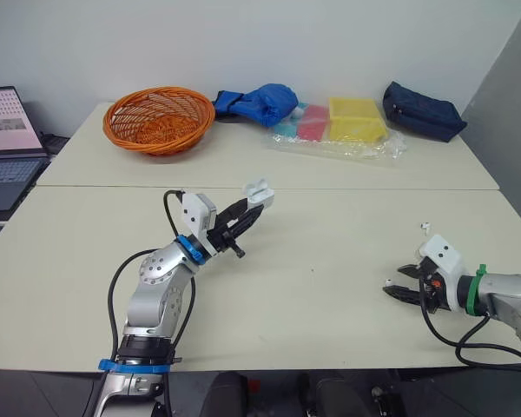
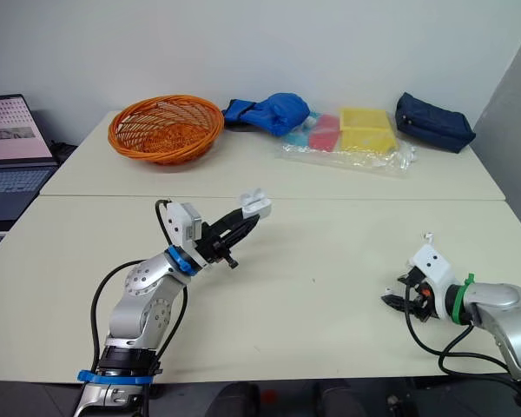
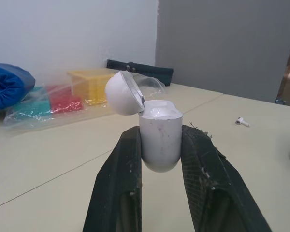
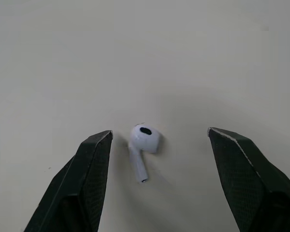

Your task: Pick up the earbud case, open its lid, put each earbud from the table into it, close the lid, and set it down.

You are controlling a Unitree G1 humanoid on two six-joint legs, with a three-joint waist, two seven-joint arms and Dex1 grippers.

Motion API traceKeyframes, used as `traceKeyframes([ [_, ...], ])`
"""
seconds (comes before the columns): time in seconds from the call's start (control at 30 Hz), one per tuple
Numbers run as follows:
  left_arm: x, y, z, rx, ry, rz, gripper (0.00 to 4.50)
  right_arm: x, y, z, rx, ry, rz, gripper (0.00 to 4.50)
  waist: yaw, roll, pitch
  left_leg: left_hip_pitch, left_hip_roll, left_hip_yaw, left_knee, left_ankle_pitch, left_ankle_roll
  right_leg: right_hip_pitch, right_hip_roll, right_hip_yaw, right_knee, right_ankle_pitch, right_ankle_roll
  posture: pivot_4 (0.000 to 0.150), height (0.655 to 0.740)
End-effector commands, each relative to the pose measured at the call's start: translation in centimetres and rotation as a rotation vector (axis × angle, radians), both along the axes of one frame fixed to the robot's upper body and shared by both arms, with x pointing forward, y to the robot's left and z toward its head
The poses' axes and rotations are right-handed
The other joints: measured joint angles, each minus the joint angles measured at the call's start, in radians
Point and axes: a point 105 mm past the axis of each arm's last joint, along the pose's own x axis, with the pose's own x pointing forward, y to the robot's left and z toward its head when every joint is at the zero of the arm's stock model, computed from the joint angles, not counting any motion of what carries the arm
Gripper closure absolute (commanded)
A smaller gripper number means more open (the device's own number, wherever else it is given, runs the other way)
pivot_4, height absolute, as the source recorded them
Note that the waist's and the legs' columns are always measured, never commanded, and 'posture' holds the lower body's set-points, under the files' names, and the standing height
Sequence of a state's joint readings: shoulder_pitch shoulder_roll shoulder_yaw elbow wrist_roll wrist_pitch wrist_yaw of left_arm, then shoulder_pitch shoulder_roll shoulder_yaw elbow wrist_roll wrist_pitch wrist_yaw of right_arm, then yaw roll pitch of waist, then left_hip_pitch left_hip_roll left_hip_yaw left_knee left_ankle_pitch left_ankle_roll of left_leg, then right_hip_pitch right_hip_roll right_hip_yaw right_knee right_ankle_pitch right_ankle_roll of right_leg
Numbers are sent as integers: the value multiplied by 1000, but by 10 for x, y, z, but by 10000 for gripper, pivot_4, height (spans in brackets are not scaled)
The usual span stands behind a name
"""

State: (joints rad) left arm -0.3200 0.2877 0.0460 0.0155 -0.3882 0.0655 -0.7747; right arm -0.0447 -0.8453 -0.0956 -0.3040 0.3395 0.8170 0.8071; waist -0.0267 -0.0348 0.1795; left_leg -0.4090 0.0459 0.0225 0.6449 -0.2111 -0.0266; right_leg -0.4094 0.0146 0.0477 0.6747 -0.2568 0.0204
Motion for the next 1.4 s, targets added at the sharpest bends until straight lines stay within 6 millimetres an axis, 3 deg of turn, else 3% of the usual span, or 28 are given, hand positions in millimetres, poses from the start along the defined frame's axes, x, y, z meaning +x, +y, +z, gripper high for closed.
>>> traceKeyframes([
  [0.03,-2,-3,9,-15,-42,-11,37309,-1,-4,1,-33,-5,-55,12394,0,0,0,0,0,0,0,0,0,0,0,0,0,0,0,1500,7400],
  [0.33,4,-5,11,-10,-54,-21,37309,-3,14,1,-44,23,-8,12394,-1,0,0,0,0,0,0,0,0,0,0,0,0,0,0,1500,7400],
  [0.43,2,-5,10,-8,-52,-25,37309,-6,16,-3,-44,33,-7,18217,-2,0,0,0,0,0,-1,0,0,0,0,0,-1,0,0,1500,7400],
  [0.63,1,-4,8,-4,-49,-23,37309,-12,15,-8,-51,60,12,39810,-2,0,0,0,0,0,-1,0,0,0,0,-1,-1,0,0,1500,7400],
  [0.8,0,-3,6,-4,-47,-22,37309,-12,8,-5,-94,37,61,41042,-2,0,0,0,0,0,-1,0,0,0,0,0,-2,0,0,1500,7400],
  [0.87,-2,-4,4,-6,-43,-25,37309,-12,-3,5,-157,3,157,41042,-2,0,0,-1,0,0,-1,0,0,0,0,-1,-2,0,0,1500,7400],
  [1.0,-7,-7,-2,6,-40,-41,37309,-23,-46,16,-378,72,359,41042,-1,1,0,-2,-1,0,-2,0,0,0,-1,-1,-6,0,0,1500,7400],
  [1.17,-10,-9,-4,-2,-38,-37,37309,-34,-88,21,-531,187,455,41042,-1,1,0,-3,0,1,-3,0,0,0,-1,0,-10,0,0,1500,7400],
  [1.27,-12,-9,-7,-19,-23,-19,37309,-31,-119,26,-703,226,494,41042,-4,1,0,-3,0,1,-3,0,0,0,-1,0,-11,1,1,1500,7400],
  [1.4,-18,-15,-7,-27,-21,-27,37309,-28,-131,25,-752,267,525,41042,-5,3,1,-2,0,3,-3,0,0,0,-1,1,-10,1,1,1500,7400],
])
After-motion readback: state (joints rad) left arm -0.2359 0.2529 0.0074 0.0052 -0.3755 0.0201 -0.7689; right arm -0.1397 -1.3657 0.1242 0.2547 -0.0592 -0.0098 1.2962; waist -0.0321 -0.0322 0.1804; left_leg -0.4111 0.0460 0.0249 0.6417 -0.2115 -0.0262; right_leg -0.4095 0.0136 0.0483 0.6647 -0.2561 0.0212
